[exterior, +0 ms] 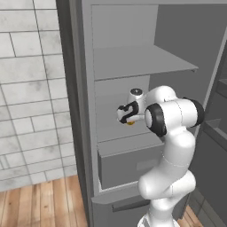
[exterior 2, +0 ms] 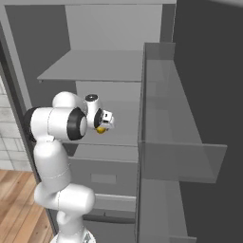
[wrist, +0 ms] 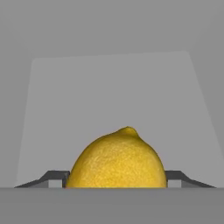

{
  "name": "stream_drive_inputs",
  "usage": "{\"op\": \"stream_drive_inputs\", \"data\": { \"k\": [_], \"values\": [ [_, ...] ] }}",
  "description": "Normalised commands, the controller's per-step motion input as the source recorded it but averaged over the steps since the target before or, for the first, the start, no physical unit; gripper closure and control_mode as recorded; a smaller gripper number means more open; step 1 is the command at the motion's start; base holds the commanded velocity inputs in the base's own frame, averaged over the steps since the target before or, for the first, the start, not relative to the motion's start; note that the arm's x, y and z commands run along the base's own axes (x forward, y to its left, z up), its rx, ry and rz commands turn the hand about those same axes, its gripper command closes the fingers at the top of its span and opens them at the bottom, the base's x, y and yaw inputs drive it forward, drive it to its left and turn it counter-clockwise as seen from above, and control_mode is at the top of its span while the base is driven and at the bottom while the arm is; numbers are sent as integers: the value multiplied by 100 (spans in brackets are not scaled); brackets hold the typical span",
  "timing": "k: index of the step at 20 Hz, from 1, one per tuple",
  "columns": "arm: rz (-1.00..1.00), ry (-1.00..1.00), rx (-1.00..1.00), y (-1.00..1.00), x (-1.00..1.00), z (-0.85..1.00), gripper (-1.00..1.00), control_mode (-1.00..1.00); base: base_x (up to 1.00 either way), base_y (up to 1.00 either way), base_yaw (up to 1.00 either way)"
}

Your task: Gather the lemon and lime from the fridge and place them on a tray on the dining counter. Then gather the steak and chicken drumstick from the fridge and place them on the other tray.

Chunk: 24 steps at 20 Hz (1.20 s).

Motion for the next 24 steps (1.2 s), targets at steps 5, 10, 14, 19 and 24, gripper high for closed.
{"op": "stream_drive_inputs", "data": {
  "k": [5, 10, 14, 19, 24],
  "values": [
    [0, -1, 0, 0, -31, -13, 100, -100, 0, 0, 0],
    [0, -8, 3, 0, -64, -6, 100, -100, 0, 0, 0],
    [0, -19, 6, -13, -92, 30, 100, -100, 0, 0, 0],
    [-1, -10, 9, -32, -93, 69, 100, -100, 0, 0, 0],
    [-7, -2, 11, -22, -80, 98, 100, -100, 0, 0, 0]
  ]
}}
